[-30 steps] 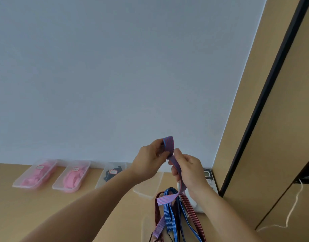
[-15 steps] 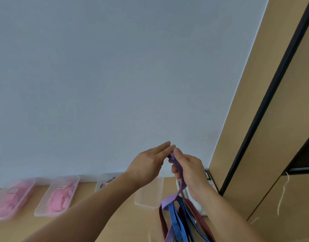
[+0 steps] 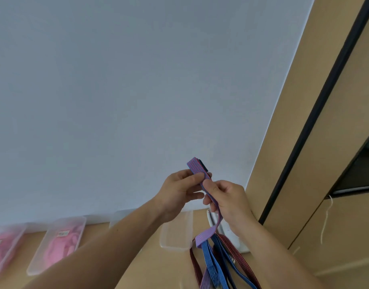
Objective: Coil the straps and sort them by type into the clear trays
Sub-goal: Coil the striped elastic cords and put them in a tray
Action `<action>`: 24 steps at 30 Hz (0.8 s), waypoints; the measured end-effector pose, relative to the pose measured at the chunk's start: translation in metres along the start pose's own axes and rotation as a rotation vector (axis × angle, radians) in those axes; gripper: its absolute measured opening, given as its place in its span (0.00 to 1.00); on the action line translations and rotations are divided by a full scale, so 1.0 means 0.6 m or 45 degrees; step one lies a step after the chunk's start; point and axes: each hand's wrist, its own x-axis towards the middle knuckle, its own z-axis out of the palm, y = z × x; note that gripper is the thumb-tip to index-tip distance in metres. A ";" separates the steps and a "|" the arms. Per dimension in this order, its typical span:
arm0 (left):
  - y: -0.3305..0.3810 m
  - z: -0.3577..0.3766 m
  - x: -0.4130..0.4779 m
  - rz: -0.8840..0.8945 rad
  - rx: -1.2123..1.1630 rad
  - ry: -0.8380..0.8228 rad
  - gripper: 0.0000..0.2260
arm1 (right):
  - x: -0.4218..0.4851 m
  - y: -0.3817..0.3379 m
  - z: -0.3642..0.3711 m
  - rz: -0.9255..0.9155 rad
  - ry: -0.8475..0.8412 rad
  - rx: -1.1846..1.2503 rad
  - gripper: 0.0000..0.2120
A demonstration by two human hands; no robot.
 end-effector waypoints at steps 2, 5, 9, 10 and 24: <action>0.004 0.007 0.006 0.057 0.014 0.083 0.07 | 0.008 -0.001 -0.007 0.024 -0.009 -0.063 0.18; 0.013 0.020 0.019 0.178 0.189 0.191 0.09 | 0.020 0.000 -0.020 0.080 -0.038 -0.074 0.22; 0.021 0.030 0.039 0.344 0.589 0.369 0.12 | 0.040 -0.003 -0.039 0.113 -0.097 0.031 0.23; 0.018 0.029 0.041 0.387 0.741 0.412 0.11 | 0.045 -0.005 -0.044 0.113 -0.114 0.049 0.24; -0.010 0.029 0.028 0.993 1.925 0.346 0.16 | 0.079 -0.002 -0.052 0.183 -0.317 0.139 0.28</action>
